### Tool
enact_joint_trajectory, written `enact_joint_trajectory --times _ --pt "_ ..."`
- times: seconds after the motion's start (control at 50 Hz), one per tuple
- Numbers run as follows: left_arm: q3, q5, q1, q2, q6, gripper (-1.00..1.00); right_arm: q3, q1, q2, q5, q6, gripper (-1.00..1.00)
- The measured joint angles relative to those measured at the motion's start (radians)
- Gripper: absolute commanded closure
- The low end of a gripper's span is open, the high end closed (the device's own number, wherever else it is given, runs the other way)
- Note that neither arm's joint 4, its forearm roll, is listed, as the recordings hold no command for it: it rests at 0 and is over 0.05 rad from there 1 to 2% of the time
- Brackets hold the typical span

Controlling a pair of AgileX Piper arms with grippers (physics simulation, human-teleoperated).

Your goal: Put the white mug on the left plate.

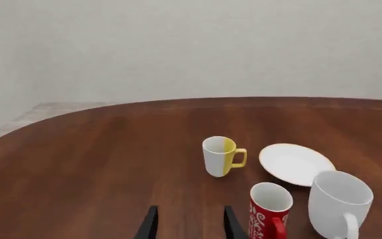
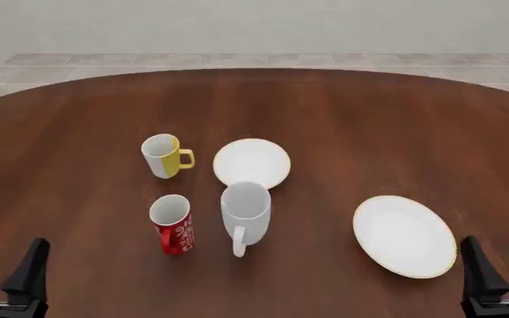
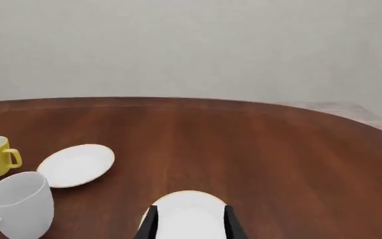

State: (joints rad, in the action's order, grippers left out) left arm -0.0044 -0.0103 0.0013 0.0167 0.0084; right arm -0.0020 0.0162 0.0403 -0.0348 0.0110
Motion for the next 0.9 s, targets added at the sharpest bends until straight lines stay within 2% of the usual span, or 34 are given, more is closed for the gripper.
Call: enact_joint_trajectory --times 0.5,0.9 --pt "-0.027 0.023 -0.028 0.003 -0.002 -1.0 -0.004 0.011 -0.037 -0.015 -0.067 -1.0" --pt "-0.148 0.028 -0.146 0.198 0.045 -1.0 -0.003 0.021 -0.04 -0.017 -0.096 -1.0"
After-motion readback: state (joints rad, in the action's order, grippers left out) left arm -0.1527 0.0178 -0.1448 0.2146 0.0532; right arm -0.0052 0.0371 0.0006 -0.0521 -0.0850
